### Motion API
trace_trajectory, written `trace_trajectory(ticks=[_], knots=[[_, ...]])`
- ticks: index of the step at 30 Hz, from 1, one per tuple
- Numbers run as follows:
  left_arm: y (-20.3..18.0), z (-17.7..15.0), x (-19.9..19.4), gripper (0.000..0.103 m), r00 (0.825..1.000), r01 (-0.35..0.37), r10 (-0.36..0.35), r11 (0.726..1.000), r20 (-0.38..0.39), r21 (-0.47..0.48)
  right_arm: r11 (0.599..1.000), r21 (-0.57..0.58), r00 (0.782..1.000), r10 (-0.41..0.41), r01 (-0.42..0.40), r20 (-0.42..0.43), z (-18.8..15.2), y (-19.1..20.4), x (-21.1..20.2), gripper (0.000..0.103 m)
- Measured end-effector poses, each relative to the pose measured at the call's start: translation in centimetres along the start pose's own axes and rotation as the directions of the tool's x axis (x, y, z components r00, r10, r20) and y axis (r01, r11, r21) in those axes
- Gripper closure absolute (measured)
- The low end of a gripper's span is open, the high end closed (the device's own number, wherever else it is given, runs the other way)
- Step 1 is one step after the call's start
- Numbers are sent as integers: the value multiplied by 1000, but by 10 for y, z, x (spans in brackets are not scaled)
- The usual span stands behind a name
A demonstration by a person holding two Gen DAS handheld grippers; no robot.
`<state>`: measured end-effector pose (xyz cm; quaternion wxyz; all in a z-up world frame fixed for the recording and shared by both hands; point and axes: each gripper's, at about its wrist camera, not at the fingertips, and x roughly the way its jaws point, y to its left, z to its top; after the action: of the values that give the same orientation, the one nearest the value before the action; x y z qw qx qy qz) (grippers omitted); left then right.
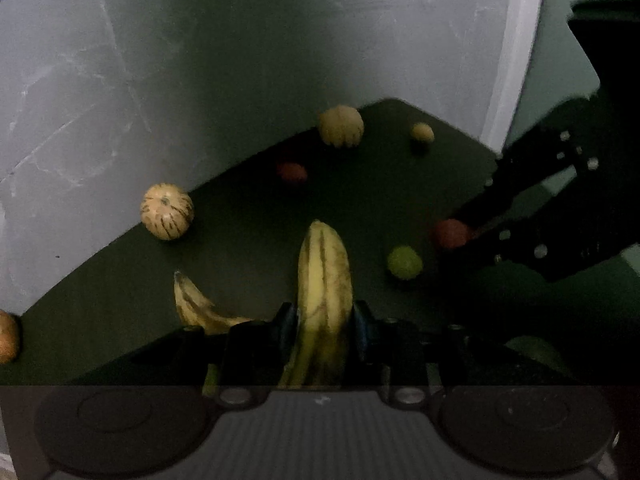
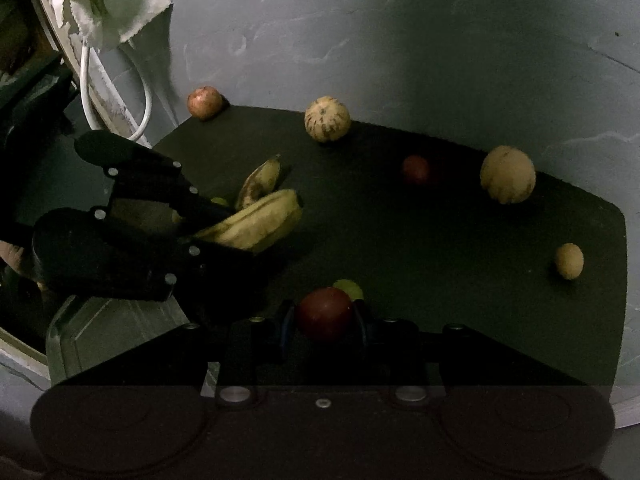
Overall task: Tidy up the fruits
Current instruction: 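Reach the left tool to the long banana while the right tool reaches the red tomato, then close the left tool on the banana while the right tool grasps the tomato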
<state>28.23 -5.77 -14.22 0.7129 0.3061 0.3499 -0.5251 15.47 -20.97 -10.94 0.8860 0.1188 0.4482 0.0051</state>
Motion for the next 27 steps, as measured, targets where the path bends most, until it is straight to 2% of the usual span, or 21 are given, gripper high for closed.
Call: trace_trajectory(ticks=[3,6,8,10,14,17,23,27], knots=[[3,2,-10,71,1000,-18,20,998,18,-67,1000,-8,1000,11,-11,22,5,1,-6,71],[6,1,-24,71,997,-68,75,984,35,-167,999,-29,999,30,-29,42,13,3,-13,71],[7,-1,-35,71,991,-116,130,960,40,-254,998,-49,997,46,-43,57,19,7,-17,71],[8,-4,-47,71,982,-163,186,924,36,-347,996,-71,996,63,-58,70,26,12,-22,71],[2,-14,-76,71,955,-238,296,825,33,-513,988,-123,989,107,-95,97,41,19,-35,71],[-10,-20,-97,71,926,-289,376,738,15,-610,978,-163,983,147,-127,115,52,26,-46,71],[-36,-27,-134,70,871,-360,491,591,-33,-722,942,-268,961,245,-203,131,67,44,-70,71],[-56,-33,-161,70,825,-398,561,484,-72,-779,904,-340,939,318,-259,131,73,61,-84,71]])
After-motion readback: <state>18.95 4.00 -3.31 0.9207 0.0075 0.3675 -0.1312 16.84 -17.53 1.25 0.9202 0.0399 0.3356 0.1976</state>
